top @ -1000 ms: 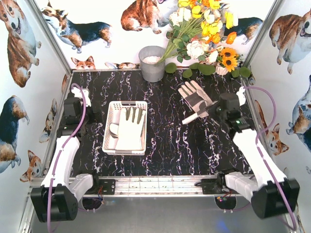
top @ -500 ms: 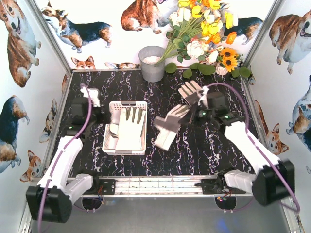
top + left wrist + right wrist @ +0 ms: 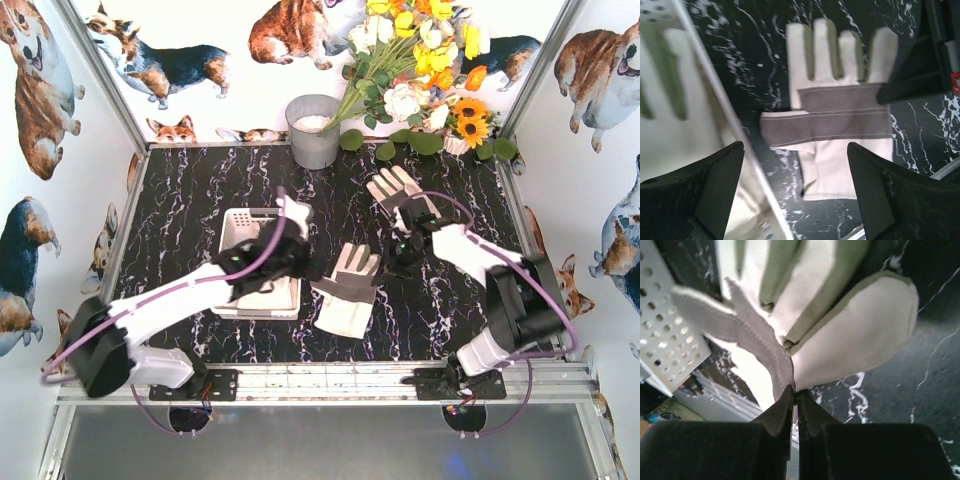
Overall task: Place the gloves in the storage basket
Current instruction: Place the glove at the center of the board.
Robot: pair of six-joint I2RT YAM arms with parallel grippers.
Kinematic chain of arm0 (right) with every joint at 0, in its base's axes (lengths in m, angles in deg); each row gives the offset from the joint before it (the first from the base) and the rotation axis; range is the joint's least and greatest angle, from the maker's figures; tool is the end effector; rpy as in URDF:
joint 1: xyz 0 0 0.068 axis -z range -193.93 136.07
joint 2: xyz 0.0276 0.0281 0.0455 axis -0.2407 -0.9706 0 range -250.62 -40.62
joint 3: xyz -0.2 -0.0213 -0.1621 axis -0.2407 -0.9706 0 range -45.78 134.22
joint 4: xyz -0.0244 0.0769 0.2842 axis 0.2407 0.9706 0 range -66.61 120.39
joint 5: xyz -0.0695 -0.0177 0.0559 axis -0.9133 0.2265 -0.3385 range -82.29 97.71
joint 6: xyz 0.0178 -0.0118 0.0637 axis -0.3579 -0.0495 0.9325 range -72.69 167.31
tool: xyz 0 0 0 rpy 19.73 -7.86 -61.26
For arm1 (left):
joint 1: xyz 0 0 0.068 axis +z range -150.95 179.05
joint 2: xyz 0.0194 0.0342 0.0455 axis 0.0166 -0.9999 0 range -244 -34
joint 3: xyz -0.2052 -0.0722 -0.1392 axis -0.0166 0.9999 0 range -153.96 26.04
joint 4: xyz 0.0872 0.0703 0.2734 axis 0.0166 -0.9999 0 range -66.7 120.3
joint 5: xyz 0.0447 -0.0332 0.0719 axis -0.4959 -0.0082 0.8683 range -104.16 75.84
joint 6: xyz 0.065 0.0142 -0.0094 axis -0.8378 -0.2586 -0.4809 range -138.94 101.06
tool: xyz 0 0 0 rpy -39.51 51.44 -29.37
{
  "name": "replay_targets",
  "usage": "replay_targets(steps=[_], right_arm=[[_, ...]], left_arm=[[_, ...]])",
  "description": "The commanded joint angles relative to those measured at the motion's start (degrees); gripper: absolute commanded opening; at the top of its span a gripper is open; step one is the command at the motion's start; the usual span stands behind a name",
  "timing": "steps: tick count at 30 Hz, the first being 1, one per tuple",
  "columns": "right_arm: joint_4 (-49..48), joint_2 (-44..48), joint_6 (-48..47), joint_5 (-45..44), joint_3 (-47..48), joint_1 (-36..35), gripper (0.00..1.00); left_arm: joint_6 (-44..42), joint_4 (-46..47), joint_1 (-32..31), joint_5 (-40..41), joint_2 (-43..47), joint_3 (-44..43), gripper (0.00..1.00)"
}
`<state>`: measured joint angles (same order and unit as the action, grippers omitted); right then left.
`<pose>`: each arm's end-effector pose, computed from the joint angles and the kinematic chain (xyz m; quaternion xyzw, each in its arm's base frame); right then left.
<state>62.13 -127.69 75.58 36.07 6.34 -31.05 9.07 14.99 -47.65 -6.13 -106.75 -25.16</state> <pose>0.2850 0.1144 0.1341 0.0587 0.9586 0.2768 0.0333 0.2326 -0.2359 0.2276 0.1140 0.8855 -0.2209 0.3926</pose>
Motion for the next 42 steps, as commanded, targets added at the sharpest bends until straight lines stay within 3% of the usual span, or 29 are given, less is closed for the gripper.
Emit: replay_targets(steps=[1, 2, 7, 10, 13, 17, 23, 30, 36, 42], right_arm=[[0.7, -3.2, -3.7, -6.4, 5.0, 0.2, 0.00], [0.5, -3.2, -3.7, -7.6, 5.0, 0.2, 0.01], [-0.7, -0.7, -1.7, -11.3, 3.9, 0.2, 0.27], [-4.2, 1.4, 1.5, -11.8, 1.4, 0.3, 0.35], [-9.8, 1.5, 5.8, -14.1, -2.2, 0.3, 0.35], [-12.7, 2.4, 6.5, -17.1, -4.2, 0.3, 0.32], [-18.2, -0.1, 6.4, -16.3, -4.9, 0.2, 0.21], [-19.0, -4.2, 4.5, -15.3, -3.2, 0.3, 0.18], [-16.7, -0.8, 4.4, -15.0, -4.5, 0.3, 0.29], [-10.2, 9.0, 3.3, -16.7, -2.9, 0.4, 0.43]], left_arm=[[7.6, 8.1, -3.0, -0.1, -6.0, -2.5, 0.78], [8.7, 9.4, -3.2, -1.1, -7.8, -2.6, 0.77], [11.8, 15.8, -3.5, -5.9, -15.7, -3.9, 0.68], [11.4, 16.1, -3.5, -7.8, -20.9, -7.0, 0.63], [11.1, 15.5, -3.5, -8.8, -29.1, -10.5, 0.54], [12.0, 18.6, -3.6, -10.1, -32.8, -9.2, 0.52], [13.2, 20.4, -4.4, -11.6, -34.9, -6.6, 0.51], [15.0, 20.1, -6.6, -11.3, -34.0, -4.5, 0.52], [11.6, 15.7, -6.9, -7.7, -28.8, -6.4, 0.54], [3.2, 7.9, -7.1, -6.0, -22.9, -16.1, 0.70]])
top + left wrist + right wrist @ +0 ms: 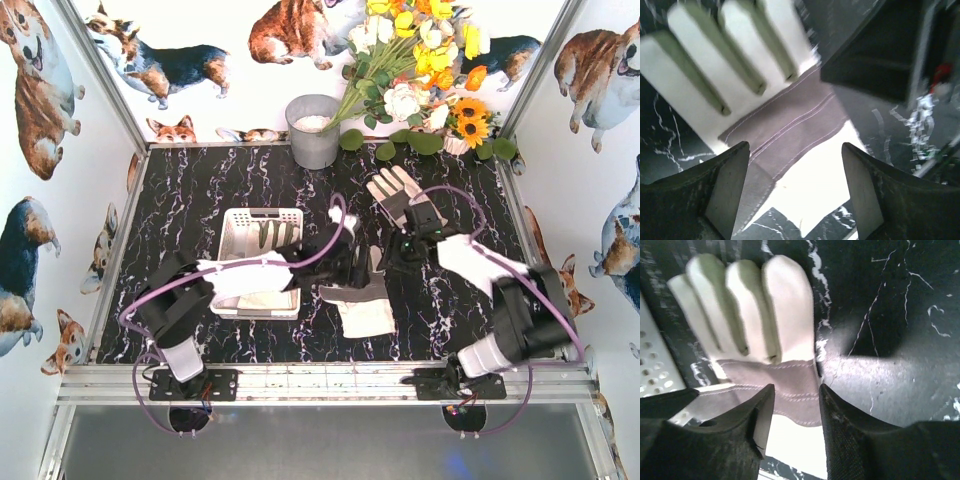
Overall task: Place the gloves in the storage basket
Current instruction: Place the glove at the center of the board, then pick up the glove from the center of the board.
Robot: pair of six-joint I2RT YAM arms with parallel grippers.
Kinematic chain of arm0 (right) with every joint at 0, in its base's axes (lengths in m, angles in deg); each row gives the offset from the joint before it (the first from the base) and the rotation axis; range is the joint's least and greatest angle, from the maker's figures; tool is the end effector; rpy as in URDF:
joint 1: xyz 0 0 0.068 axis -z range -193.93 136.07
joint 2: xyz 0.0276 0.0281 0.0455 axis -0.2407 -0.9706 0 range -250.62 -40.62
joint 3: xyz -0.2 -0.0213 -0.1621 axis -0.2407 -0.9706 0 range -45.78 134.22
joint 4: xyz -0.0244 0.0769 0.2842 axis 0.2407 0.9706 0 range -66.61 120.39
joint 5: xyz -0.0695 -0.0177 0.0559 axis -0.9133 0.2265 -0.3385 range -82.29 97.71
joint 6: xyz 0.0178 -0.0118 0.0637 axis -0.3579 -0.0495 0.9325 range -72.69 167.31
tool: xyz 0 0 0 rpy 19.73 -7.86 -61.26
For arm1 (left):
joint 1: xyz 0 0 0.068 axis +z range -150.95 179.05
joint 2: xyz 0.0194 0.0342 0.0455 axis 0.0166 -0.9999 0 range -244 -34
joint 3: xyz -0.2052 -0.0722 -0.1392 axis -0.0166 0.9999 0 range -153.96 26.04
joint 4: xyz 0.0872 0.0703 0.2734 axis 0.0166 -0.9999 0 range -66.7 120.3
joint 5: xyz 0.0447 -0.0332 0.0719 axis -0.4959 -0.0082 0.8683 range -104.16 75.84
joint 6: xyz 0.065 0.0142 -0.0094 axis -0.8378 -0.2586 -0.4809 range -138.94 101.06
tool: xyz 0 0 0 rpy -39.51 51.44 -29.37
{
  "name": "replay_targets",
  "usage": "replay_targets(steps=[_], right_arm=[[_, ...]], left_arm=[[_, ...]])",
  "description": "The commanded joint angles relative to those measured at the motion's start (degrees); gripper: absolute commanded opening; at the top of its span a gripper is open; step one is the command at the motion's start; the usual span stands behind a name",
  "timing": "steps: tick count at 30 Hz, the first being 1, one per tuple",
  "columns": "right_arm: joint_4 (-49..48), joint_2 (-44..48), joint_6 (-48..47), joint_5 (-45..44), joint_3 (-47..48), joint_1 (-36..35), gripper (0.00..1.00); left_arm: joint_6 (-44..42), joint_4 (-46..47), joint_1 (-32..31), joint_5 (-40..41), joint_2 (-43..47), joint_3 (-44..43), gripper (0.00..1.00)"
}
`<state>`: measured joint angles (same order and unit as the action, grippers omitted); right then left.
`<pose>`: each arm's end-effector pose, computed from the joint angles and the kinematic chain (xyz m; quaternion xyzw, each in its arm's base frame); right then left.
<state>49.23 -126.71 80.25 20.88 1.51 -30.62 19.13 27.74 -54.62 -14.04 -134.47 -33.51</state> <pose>0.2970 0.1018 0.1186 0.1121 0.9630 0.1930 0.1510 0.2426 -0.3298 0.1318 0.1243 0.9103 -0.2827 0.2756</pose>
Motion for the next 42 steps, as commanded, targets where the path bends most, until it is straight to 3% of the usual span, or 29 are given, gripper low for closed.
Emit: replay_targets(steps=[1, 7, 17, 24, 28, 32, 42], right_arm=[[3.8, 9.7, -1.4, -2.4, 2.5, 0.0, 0.45], [6.6, 15.7, -2.8, -7.9, 4.7, 2.9, 0.54], [-0.1, 7.5, -5.2, -16.5, 6.6, 10.7, 0.60], [-3.4, -2.2, -3.3, -17.6, 11.0, 13.5, 0.60], [-2.8, -6.7, -6.1, -18.9, 15.1, 15.2, 0.60], [-0.7, -12.5, -9.5, -21.2, 20.7, 16.4, 0.60], [5.2, -23.3, -10.1, -17.6, 33.1, 19.8, 0.60]], left_arm=[[-8.1, -6.6, 0.3, 2.6, 5.4, -9.3, 0.72], [-12.4, -10.5, 7.8, 4.3, 12.2, -9.2, 0.81], [-18.4, -16.7, 41.3, -2.8, 35.2, 4.7, 0.91], [-27.8, -22.9, 59.0, -8.0, 40.6, 8.4, 0.93], [-28.0, -20.1, 62.9, -9.0, 42.0, 11.5, 0.93], [-29.0, -15.9, 63.3, -6.2, 43.9, 14.0, 0.93], [-29.6, -15.9, 63.4, -3.7, 43.5, 13.1, 0.93]])
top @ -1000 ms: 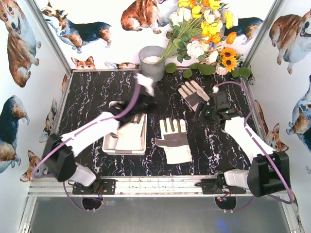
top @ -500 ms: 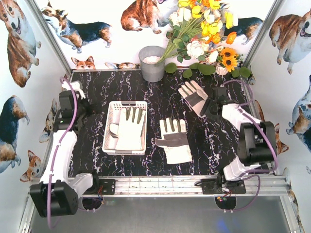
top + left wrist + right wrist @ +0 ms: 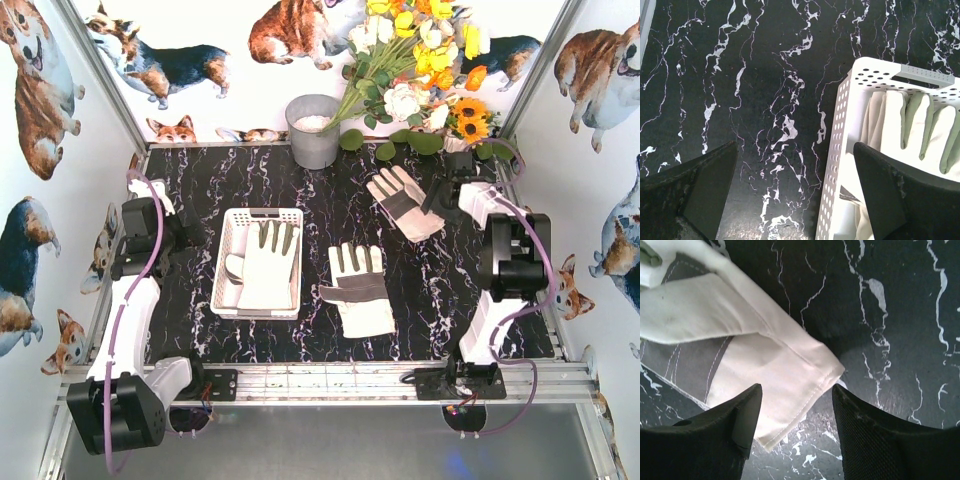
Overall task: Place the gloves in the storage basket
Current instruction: Pick up the glove from the center of the board.
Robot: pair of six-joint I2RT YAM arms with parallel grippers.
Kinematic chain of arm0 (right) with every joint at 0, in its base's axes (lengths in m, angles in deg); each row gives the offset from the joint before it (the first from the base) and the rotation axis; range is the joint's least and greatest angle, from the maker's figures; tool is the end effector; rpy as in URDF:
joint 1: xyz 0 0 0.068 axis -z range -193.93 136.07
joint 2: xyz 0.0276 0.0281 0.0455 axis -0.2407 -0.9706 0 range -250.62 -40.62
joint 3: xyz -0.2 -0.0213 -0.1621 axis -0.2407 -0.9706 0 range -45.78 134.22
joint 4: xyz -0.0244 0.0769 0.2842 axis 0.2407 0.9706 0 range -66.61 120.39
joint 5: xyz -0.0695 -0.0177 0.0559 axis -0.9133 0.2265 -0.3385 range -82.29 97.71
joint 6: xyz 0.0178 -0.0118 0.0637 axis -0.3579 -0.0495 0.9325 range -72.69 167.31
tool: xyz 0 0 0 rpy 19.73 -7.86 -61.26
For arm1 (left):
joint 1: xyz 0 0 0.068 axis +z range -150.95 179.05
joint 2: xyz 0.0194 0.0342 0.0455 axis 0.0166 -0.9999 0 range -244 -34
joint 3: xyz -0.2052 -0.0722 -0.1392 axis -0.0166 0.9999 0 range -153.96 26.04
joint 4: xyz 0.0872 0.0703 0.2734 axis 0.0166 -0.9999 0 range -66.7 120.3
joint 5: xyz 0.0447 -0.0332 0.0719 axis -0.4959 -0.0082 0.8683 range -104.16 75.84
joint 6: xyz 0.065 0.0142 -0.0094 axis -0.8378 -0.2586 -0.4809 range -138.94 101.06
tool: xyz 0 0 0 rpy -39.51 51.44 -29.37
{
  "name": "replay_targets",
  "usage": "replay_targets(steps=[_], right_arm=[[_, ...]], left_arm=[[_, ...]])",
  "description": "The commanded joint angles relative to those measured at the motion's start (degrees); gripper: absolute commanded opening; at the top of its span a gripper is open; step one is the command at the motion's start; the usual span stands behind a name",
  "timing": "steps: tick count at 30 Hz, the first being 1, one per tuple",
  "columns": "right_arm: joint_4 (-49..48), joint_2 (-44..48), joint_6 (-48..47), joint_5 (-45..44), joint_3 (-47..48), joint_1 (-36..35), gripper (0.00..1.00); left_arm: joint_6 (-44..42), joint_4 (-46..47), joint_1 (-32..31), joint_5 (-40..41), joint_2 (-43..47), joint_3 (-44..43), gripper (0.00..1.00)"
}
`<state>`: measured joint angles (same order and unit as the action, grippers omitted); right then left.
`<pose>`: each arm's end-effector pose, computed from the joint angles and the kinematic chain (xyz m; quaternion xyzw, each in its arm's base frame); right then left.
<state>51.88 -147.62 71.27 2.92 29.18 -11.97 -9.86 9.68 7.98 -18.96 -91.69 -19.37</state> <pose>0.4251 -0.0190 0.1424 0.2271 0.9393 0.0088 0.2572 0.2785 0.0392 0.2535 -0.1176 0.8700 -0.0374 0.4774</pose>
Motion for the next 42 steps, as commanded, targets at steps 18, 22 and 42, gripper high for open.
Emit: replay_targets(steps=[18, 22, 42], right_arm=[[3.1, -9.5, -1.6, 9.3, 7.8, 4.6, 0.40], [2.4, -10.5, -1.8, 10.4, 7.4, 4.6, 0.22], [-4.7, 28.3, 0.4, 15.4, -14.4, -3.8, 0.00]], left_arm=[[3.8, 2.1, 0.7, -2.4, -1.3, -3.6, 0.92], [5.6, 2.5, 0.7, -3.3, -2.1, -4.2, 0.91], [36.2, 12.1, -31.3, 1.1, -8.2, -12.5, 0.82]])
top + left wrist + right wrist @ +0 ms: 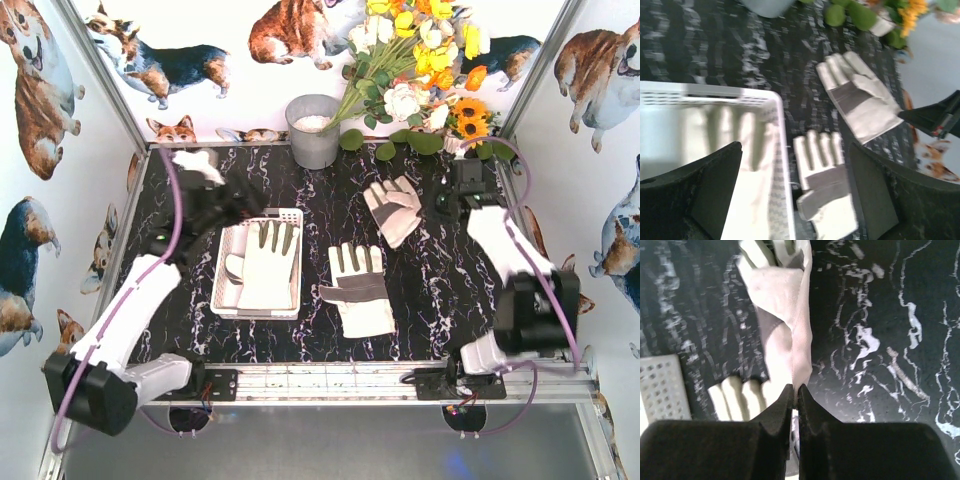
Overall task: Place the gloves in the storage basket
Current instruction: Pick up the glove from the center of the board.
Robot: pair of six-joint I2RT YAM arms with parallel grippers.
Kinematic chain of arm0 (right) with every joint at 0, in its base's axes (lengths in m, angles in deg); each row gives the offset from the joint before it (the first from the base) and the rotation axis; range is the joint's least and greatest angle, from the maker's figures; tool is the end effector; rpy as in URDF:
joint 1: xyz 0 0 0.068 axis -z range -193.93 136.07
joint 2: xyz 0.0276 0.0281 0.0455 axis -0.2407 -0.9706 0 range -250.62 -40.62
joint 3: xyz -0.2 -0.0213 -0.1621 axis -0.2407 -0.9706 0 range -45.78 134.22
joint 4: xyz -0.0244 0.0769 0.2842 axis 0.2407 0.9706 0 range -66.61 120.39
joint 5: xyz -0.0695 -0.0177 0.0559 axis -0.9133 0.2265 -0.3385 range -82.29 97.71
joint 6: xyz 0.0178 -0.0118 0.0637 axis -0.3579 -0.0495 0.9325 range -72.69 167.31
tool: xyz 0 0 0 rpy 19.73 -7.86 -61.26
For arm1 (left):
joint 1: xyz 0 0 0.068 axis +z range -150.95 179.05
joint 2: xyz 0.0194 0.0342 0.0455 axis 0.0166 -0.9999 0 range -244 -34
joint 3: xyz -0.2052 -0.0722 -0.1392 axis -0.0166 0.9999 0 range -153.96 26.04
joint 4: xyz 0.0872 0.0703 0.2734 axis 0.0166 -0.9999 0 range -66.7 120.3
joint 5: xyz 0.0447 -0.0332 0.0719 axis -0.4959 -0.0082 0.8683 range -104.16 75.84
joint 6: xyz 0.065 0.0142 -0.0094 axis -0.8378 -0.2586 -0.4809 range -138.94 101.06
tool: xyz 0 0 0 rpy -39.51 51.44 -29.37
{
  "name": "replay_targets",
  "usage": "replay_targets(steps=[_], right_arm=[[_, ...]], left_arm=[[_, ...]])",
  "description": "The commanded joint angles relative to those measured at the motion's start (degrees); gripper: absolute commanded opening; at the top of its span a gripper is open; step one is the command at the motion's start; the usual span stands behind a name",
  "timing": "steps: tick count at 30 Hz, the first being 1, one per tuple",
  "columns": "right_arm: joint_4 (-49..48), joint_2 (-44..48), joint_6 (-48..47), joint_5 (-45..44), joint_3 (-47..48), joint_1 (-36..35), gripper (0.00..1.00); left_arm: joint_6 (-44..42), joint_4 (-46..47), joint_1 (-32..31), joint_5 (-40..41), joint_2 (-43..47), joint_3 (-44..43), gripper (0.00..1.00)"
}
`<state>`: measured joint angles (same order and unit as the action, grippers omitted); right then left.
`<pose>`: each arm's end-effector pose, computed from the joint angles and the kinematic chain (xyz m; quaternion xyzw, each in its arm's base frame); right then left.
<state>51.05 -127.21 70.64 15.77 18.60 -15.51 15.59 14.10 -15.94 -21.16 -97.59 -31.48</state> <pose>0.3696 0.0177 0.2142 0.1531 0.9247 0.1383 0.3199 0.3004 -0.0872 0.3182 -0.1071 0.8226 -0.2790 0.4838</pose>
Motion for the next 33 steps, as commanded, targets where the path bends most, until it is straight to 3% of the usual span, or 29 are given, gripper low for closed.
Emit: replay_targets(steps=[1, 5, 11, 19, 26, 33], right_arm=[[-4.6, 9.9, 1.5, 4.0, -4.9, -0.4, 0.00], [-6.2, 16.3, 2.6, 10.6, -7.9, -1.2, 0.00], [-7.2, 23.8, 6.0, 18.1, -9.2, -3.7, 0.00], [-14.5, 29.2, 12.3, 27.2, -9.5, -7.2, 0.00], [-16.7, 29.9, 14.7, 30.3, -7.6, -8.8, 0.00], [-19.0, 30.4, 17.1, 30.3, -7.2, -10.3, 0.00]], left_arm=[[12.4, 9.4, -9.7, 4.1, -3.2, -0.4, 0.82], [17.8, 16.1, -18.4, 7.2, -7.4, -0.9, 0.81], [24.8, 25.3, -26.2, 9.0, -12.9, -0.4, 0.81], [36.6, 41.7, -28.7, 8.2, -15.6, 9.2, 0.81], [41.1, 44.0, -29.9, 9.0, -16.2, 9.3, 0.85], [50.7, 43.5, -32.8, 11.3, -18.9, 9.7, 0.87]])
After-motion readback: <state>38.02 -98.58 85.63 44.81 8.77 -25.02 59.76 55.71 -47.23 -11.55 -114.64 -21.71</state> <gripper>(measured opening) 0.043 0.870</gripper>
